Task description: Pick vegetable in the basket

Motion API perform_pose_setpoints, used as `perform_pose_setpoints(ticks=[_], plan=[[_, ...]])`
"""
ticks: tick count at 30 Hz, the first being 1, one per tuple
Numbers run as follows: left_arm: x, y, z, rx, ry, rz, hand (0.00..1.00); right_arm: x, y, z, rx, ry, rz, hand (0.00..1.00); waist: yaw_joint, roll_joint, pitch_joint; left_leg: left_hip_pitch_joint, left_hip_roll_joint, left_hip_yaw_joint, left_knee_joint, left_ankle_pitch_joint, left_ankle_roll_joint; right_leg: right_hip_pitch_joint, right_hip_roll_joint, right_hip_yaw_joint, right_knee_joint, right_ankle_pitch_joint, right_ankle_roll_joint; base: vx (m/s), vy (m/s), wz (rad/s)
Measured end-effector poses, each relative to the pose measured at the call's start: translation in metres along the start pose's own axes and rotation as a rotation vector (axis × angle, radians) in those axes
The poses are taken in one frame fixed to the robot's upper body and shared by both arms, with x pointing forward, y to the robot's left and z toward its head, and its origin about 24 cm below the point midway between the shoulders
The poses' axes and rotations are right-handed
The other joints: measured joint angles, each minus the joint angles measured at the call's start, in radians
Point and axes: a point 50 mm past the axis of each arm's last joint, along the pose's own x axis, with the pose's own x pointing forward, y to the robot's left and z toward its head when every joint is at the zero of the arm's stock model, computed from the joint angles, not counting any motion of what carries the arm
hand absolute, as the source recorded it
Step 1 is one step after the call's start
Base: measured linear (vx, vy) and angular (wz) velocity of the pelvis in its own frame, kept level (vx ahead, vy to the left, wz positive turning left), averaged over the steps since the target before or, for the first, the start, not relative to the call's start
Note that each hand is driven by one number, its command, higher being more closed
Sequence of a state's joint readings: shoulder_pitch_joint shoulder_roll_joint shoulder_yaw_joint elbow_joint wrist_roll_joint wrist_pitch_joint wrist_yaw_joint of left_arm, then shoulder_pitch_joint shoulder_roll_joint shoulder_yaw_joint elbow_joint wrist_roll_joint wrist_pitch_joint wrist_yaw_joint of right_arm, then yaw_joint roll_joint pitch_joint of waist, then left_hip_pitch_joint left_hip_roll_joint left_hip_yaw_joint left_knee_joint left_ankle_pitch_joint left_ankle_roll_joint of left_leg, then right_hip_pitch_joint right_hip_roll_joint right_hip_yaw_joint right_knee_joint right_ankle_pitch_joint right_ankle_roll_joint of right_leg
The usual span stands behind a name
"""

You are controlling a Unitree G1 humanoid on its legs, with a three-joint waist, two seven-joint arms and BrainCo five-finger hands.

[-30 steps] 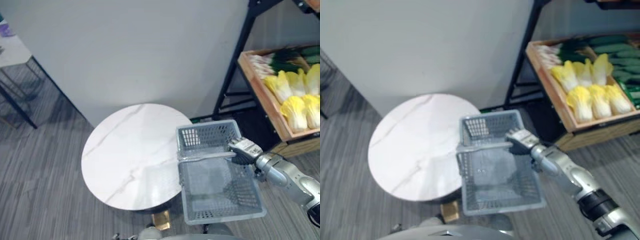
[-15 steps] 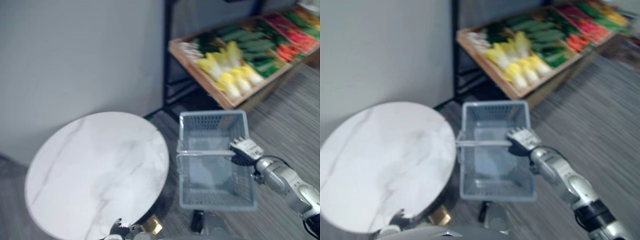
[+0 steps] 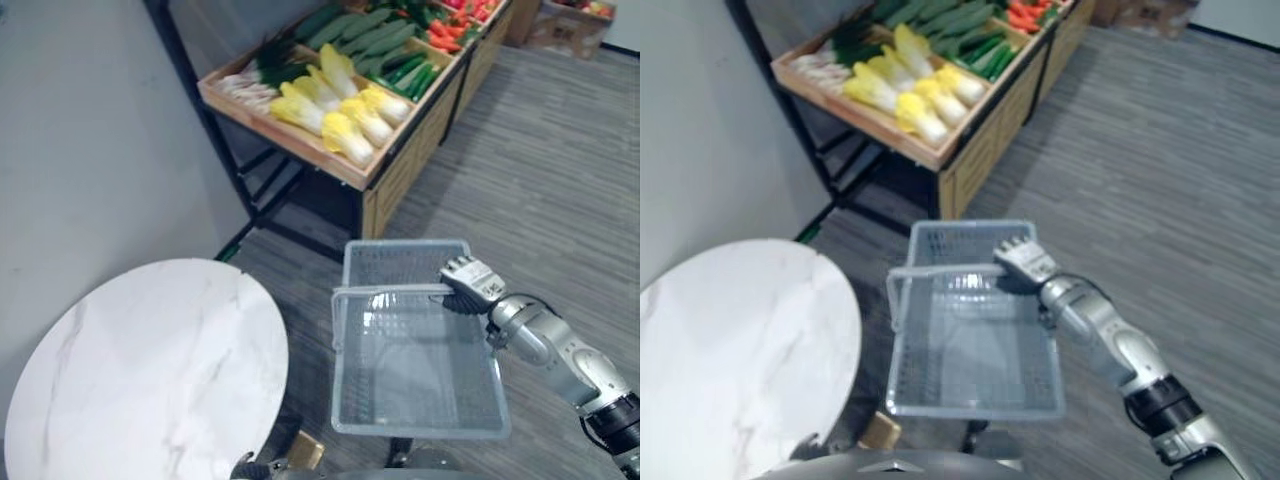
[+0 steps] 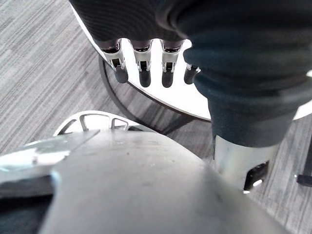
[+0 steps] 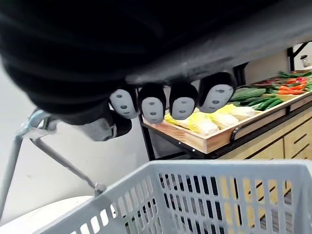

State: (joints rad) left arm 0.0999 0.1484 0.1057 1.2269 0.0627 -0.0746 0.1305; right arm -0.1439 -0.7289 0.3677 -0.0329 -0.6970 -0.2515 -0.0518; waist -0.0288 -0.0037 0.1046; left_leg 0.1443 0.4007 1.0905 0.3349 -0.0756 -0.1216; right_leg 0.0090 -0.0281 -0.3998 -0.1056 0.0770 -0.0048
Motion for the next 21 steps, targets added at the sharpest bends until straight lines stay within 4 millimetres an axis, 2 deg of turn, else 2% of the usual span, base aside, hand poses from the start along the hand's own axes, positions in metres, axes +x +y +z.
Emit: perform_pose_setpoints(ticks=[2, 3, 5, 7, 8, 9, 10, 11, 12, 13, 14, 15, 16, 17, 18, 19, 21], plan=[[0.0, 0.001, -0.001, -0.011, 0.004, 0.009, 0.0, -0.001, 0.002, 0.0, 0.004, 0.001, 0.004, 1.0, 0.003, -0.004, 0.008, -0.013, 0.037, -0.109, 0.107, 0.045, 0.012, 0.023, 0.006, 0.066, 0.0, -0.002, -0.012, -0.04, -0.042, -0.66], [0.0, 0.0, -0.002, -0.012, 0.003, 0.009, 0.0, -0.001, 0.002, 0.0, 0.004, 0.001, 0.003, 1.0, 0.003, -0.011, 0.013, -0.026, 0.032, -0.174, 0.125, 0.03, 0.009, 0.025, 0.005, 0.087, 0.0, -0.004, -0.016, -0.03, -0.021, -0.85], [-0.002, -0.007, -0.003, -0.03, 0.006, 0.007, 0.0, -0.001, 0.0, 0.001, 0.005, -0.003, -0.006, 1.0, 0.007, 0.004, 0.019, -0.067, -0.063, -0.455, 0.117, -0.053, 0.009, 0.022, 0.002, 0.184, 0.003, -0.015, -0.026, -0.04, 0.02, -1.13], [-0.002, -0.008, -0.005, -0.031, 0.01, 0.004, 0.0, -0.001, 0.0, 0.002, 0.011, -0.005, -0.012, 1.0, 0.007, 0.01, 0.021, -0.09, -0.139, -0.589, 0.076, -0.08, 0.004, 0.006, 0.005, 0.237, 0.004, -0.016, -0.027, -0.05, 0.046, -1.24], [-0.003, -0.01, -0.005, -0.034, 0.01, 0.001, 0.0, 0.0, -0.002, 0.003, 0.013, -0.009, -0.024, 1.0, 0.008, 0.017, 0.025, -0.106, -0.215, -0.696, -0.009, -0.086, 0.011, -0.012, 0.014, 0.277, -0.003, -0.017, -0.027, -0.05, 0.048, -1.29], [-0.003, -0.012, -0.004, -0.035, 0.008, -0.004, 0.0, 0.0, -0.004, 0.004, 0.01, -0.015, -0.029, 1.0, 0.011, 0.03, 0.027, -0.11, -0.24, -0.75, -0.075, -0.094, 0.011, -0.018, 0.027, 0.288, -0.004, -0.017, -0.027, -0.05, 0.061, -1.44], [-0.004, -0.023, -0.004, -0.049, 0.008, -0.032, 0.0, 0.0, -0.011, 0.005, -0.013, -0.032, -0.047, 1.0, 0.015, 0.098, 0.037, -0.106, -0.229, -0.821, -0.182, -0.163, 0.05, -0.068, 0.079, 0.273, 0.116, -0.02, -0.04, 0.0, 0.083, -1.1], [-0.004, -0.02, -0.002, -0.05, 0.001, -0.024, 0.0, 0.003, -0.006, 0.009, 0.02, -0.025, -0.056, 1.0, 0.028, 0.067, 0.053, -0.099, -0.245, -0.807, -0.161, -0.185, 0.033, -0.11, 0.046, 0.277, 0.222, -0.09, -0.047, 0.0, 0.119, -0.94], [-0.002, -0.012, 0.001, -0.05, -0.013, -0.006, 0.0, 0.003, -0.001, 0.012, 0.032, -0.034, -0.037, 1.0, 0.019, 0.046, 0.065, -0.122, -0.276, -0.87, -0.114, -0.208, 0.027, -0.134, 0.037, 0.286, 0.259, -0.129, -0.03, 0.02, 0.119, -0.45], [-0.002, -0.013, 0.001, -0.048, -0.014, -0.009, 0.0, 0.003, 0.0, 0.012, 0.032, -0.034, -0.035, 1.0, 0.021, 0.043, 0.067, -0.14, -0.289, -0.91, -0.097, -0.216, 0.021, -0.127, 0.043, 0.3, 0.225, -0.129, -0.03, -0.01, 0.134, -0.3], [-0.002, -0.016, 0.006, -0.05, -0.032, -0.016, 0.0, 0.006, -0.004, 0.012, 0.024, -0.041, -0.048, 1.0, 0.033, 0.068, 0.057, -0.175, -0.319, -0.998, -0.124, -0.222, 0.029, -0.118, 0.059, 0.33, 0.141, -0.13, -0.029, -0.01, 0.118, -0.43], [-0.003, -0.02, 0.006, -0.057, -0.029, -0.025, 0.0, 0.008, -0.009, 0.012, 0.011, -0.048, -0.058, 1.0, 0.041, 0.082, 0.06, -0.174, -0.317, -1.002, -0.146, -0.219, 0.039, -0.127, 0.083, 0.327, 0.167, -0.118, -0.028, 0.14, 0.144, -0.62], [-0.003, -0.022, 0.006, -0.069, -0.029, -0.024, 0.0, 0.01, -0.012, 0.013, 0.011, -0.055, -0.075, 1.0, 0.063, 0.088, 0.082, -0.166, -0.323, -0.989, -0.13, -0.213, 0.043, -0.134, 0.073, 0.32, 0.323, -0.138, -0.035, 0.22, 0.079, -0.34], [-0.002, -0.019, 0.005, -0.063, -0.023, -0.019, 0.0, 0.011, -0.013, 0.014, 0.011, -0.061, -0.082, 1.0, 0.06, 0.081, 0.101, -0.185, -0.339, -0.997, -0.031, -0.192, 0.074, -0.048, 0.063, 0.356, 0.209, -0.18, -0.025, 0.27, 0.11, -0.21], [-0.003, -0.022, 0.005, -0.068, -0.022, -0.025, 0.0, 0.012, -0.013, 0.015, 0.016, -0.062, -0.086, 1.0, 0.065, 0.085, 0.112, -0.232, -0.338, -1.002, 0.062, -0.181, 0.09, -0.017, 0.066, 0.377, 0.177, -0.165, -0.022, 0.18, 0.101, -0.2], [-0.004, -0.022, 0.003, -0.069, -0.019, -0.024, 0.0, 0.017, -0.011, 0.021, 0.026, -0.09, -0.086, 1.0, 0.074, 0.066, 0.117, -0.286, -0.356, -1.02, 0.107, -0.204, 0.089, 0.001, 0.047, 0.404, 0.144, -0.149, -0.016, 0.15, 0.148, -0.49], [-0.005, -0.022, -0.002, -0.063, -0.007, -0.025, 0.0, 0.019, -0.015, 0.025, 0.021, -0.121, -0.098, 1.0, 0.073, 0.071, 0.112, -0.309, -0.367, -1.027, -0.036, -0.138, 0.107, -0.005, 0.037, 0.433, 0.144, -0.158, 0.009, 0.16, 0.152, -0.57]])
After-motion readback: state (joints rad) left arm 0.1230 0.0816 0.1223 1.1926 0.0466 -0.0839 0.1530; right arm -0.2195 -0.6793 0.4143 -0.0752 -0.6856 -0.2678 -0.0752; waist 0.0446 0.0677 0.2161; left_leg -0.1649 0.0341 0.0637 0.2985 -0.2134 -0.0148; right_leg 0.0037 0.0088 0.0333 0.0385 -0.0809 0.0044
